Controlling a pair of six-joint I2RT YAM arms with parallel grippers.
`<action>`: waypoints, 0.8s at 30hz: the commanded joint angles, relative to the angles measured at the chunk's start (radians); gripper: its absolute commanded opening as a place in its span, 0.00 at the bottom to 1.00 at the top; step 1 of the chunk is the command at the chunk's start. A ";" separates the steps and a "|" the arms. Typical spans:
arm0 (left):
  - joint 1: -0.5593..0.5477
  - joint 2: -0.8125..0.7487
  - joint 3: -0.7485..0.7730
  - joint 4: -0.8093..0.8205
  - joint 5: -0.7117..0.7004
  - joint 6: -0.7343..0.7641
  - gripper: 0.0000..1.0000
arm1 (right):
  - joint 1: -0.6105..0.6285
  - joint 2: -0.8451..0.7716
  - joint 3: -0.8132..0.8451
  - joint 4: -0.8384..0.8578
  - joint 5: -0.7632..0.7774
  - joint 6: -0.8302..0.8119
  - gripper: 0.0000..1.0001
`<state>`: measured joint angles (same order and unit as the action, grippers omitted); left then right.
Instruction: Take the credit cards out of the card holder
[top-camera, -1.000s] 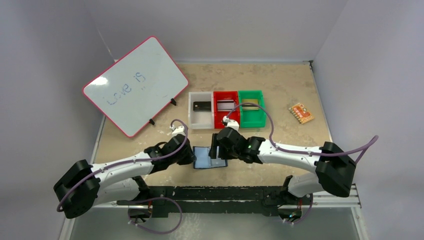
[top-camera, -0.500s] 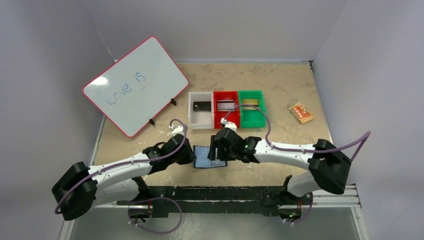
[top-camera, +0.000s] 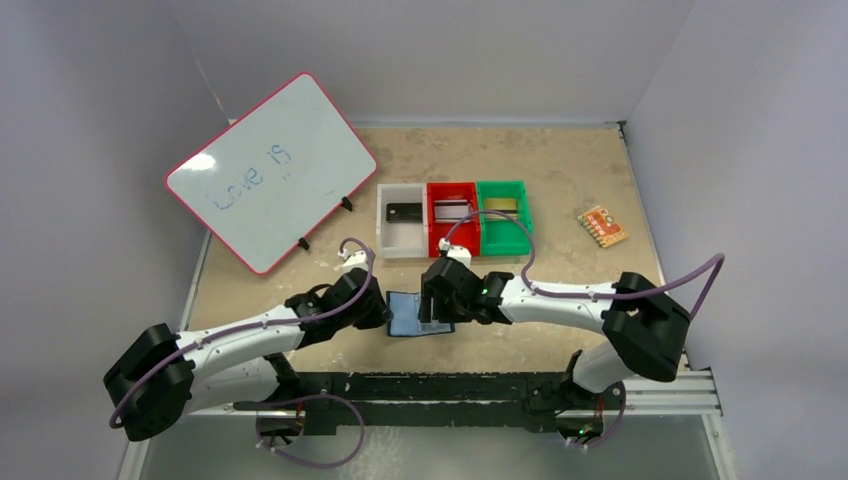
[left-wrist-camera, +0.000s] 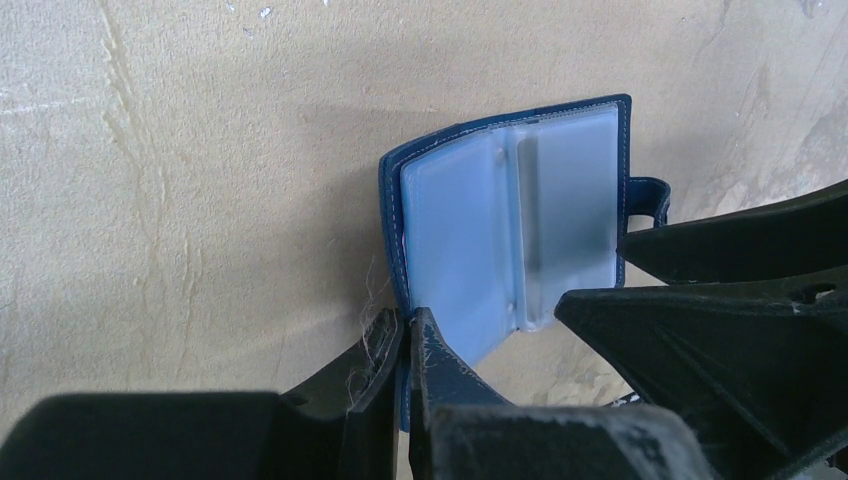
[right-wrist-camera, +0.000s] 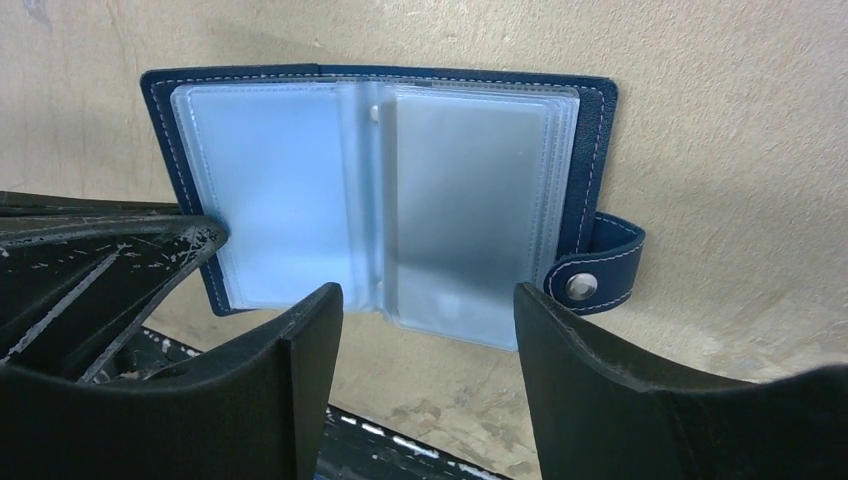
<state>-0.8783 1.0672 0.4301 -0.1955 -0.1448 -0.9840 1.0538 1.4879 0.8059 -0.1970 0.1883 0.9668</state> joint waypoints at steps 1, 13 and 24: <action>-0.005 -0.014 0.023 0.013 -0.008 0.011 0.00 | 0.005 0.012 0.014 0.019 0.018 0.000 0.66; -0.005 -0.007 0.018 0.013 -0.003 0.016 0.00 | 0.005 0.037 0.071 -0.094 0.083 0.002 0.65; -0.005 -0.001 0.014 0.021 0.001 0.017 0.00 | 0.005 0.044 0.042 -0.001 0.034 -0.003 0.62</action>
<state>-0.8783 1.0672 0.4301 -0.1963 -0.1444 -0.9836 1.0538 1.5314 0.8394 -0.2340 0.2169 0.9672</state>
